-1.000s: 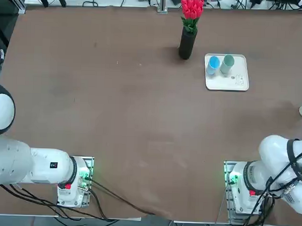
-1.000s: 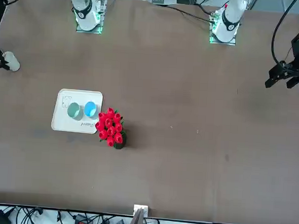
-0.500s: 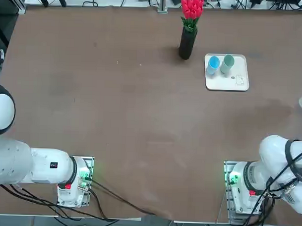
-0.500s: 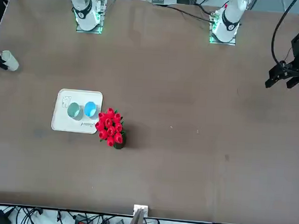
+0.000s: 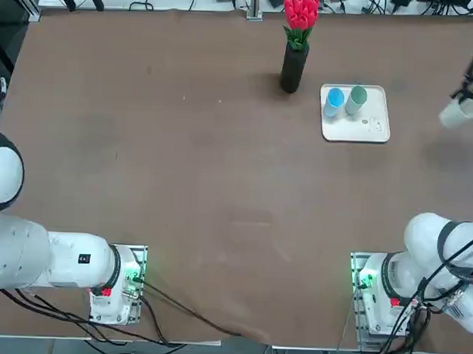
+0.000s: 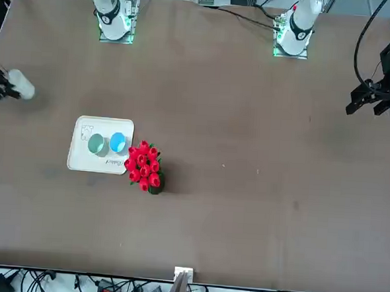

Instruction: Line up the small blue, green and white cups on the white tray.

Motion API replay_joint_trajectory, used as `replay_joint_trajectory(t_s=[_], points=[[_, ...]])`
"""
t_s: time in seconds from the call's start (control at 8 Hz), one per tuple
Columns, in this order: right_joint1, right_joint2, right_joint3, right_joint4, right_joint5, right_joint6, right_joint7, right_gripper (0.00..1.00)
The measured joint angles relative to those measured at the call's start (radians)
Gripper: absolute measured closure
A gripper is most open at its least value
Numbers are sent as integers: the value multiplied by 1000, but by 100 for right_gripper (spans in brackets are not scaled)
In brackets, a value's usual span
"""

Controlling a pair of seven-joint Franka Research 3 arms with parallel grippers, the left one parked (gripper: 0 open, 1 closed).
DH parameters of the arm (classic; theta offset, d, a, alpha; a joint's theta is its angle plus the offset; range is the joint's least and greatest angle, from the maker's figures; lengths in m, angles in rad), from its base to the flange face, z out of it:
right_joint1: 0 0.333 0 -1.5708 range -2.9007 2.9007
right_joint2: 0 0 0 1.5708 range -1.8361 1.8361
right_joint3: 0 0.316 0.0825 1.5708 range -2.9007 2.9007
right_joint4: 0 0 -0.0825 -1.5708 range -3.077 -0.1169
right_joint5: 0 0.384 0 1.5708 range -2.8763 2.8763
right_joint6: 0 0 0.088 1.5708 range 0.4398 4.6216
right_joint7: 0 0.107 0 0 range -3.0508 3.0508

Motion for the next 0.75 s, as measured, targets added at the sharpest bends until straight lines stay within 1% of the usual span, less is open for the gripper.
replay_joint_trajectory(t_s=[0.12, 0.25, 0.5, 0.62, 0.75], points=[[42, 9, 41, -4, 5, 39, 61, 97], [106, 26, 53, -11, 6, 103, 125, 97], [228, 87, 55, -23, 6, 259, 240, 97], [269, 123, 56, -26, 6, 322, 273, 97], [289, 154, 55, -33, 6, 376, 289, 97]])
